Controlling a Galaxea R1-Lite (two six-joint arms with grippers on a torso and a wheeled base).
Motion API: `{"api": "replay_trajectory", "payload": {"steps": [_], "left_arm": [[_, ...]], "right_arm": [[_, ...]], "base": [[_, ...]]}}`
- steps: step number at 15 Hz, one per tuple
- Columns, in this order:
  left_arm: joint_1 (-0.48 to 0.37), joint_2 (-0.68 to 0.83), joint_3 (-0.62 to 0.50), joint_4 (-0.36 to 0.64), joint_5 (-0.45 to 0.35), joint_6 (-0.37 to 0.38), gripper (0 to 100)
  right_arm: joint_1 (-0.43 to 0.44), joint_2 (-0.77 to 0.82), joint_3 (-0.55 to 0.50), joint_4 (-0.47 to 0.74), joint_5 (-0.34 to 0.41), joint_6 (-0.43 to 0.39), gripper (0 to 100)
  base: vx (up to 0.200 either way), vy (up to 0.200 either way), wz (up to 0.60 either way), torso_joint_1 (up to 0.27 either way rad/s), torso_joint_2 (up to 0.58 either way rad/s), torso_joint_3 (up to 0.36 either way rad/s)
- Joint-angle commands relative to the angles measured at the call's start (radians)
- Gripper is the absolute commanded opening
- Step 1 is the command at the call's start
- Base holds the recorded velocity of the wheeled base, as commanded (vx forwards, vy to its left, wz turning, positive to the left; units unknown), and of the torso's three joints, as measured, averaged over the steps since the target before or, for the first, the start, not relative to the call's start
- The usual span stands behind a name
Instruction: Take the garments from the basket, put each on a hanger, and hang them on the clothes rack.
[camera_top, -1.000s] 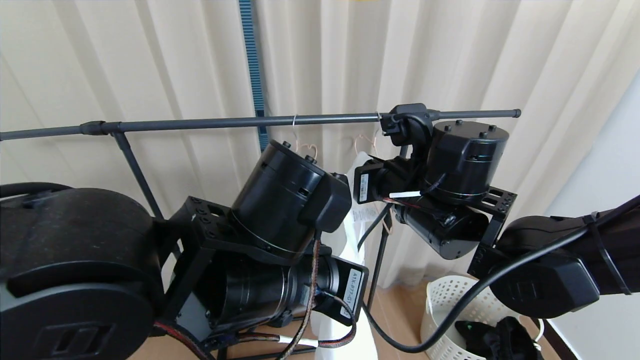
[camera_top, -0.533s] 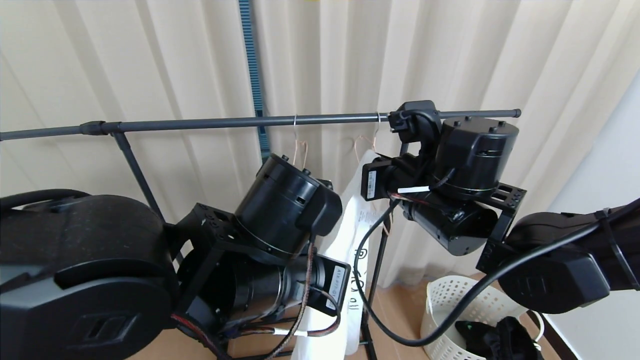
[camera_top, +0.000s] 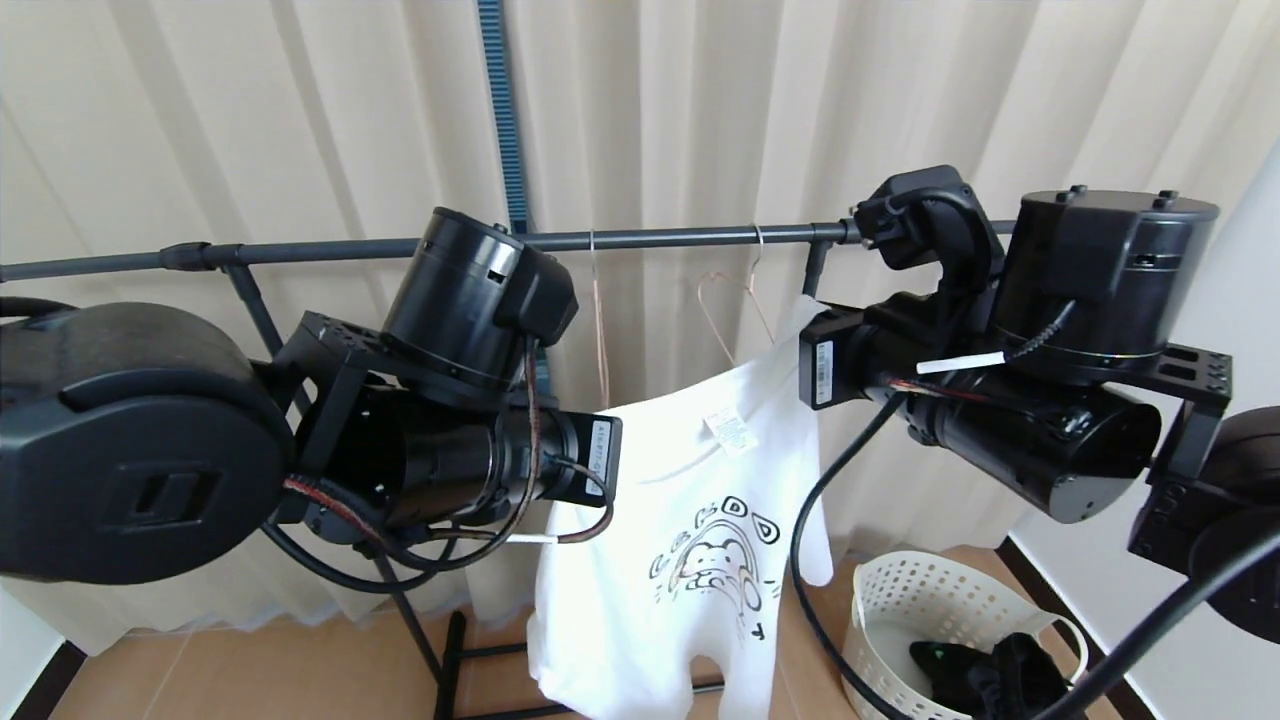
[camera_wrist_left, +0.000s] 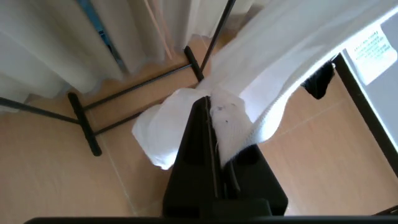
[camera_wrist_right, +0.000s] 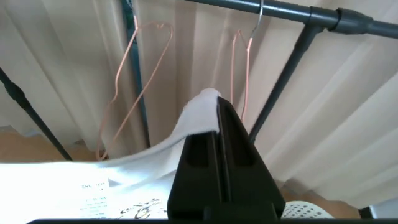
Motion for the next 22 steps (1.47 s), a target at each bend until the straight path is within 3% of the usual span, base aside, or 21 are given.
{"api": "replay_trajectory", "payload": {"steps": [1, 4, 10, 11, 17, 18, 19, 20, 22], "left_arm": [[0.004, 0.023, -0.050, -0.001, -0.002, 0.023, 0], [0.004, 0.052, -0.079, 0.000, -0.004, 0.035, 0], [0.004, 0.038, -0.053, 0.000, -0.005, 0.034, 0], [0.004, 0.029, -0.045, 0.000, -0.004, 0.035, 100], [0.005, -0.017, -0.021, -0.001, -0.037, 0.027, 100], [0.017, -0.026, -0.021, -0.001, -0.080, 0.027, 100], [0.047, -0.052, -0.022, 0.000, -0.189, 0.024, 100], [0.070, -0.054, -0.028, -0.001, -0.229, 0.021, 100], [0.117, -0.020, -0.056, 0.000, -0.229, 0.021, 100]], "right_arm": [[0.001, -0.113, 0.052, 0.103, 0.002, -0.062, 0], [0.001, -0.138, 0.052, 0.195, 0.000, -0.070, 0], [0.001, -0.138, 0.054, 0.208, -0.001, -0.073, 0], [0.001, -0.136, 0.052, 0.208, -0.001, -0.075, 0], [-0.053, -0.126, 0.047, 0.207, 0.003, -0.087, 0], [-0.061, -0.126, 0.047, 0.207, 0.006, -0.093, 0], [-0.072, -0.126, 0.047, 0.207, 0.006, -0.098, 0], [-0.075, -0.126, 0.047, 0.207, 0.008, -0.099, 0], [-0.076, -0.127, 0.049, 0.207, 0.008, -0.101, 0]], "base": [[0.000, 0.000, 0.00, 0.000, 0.00, 0.000], [0.000, 0.000, 0.00, 0.000, 0.00, 0.000], [0.000, 0.000, 0.00, 0.000, 0.00, 0.000], [0.000, 0.000, 0.00, 0.000, 0.00, 0.000], [0.000, 0.000, 0.00, 0.000, 0.00, 0.000], [0.000, 0.000, 0.00, 0.000, 0.00, 0.000], [0.000, 0.000, 0.00, 0.000, 0.00, 0.000], [0.000, 0.000, 0.00, 0.000, 0.00, 0.000], [0.000, 0.000, 0.00, 0.000, 0.00, 0.000]]}}
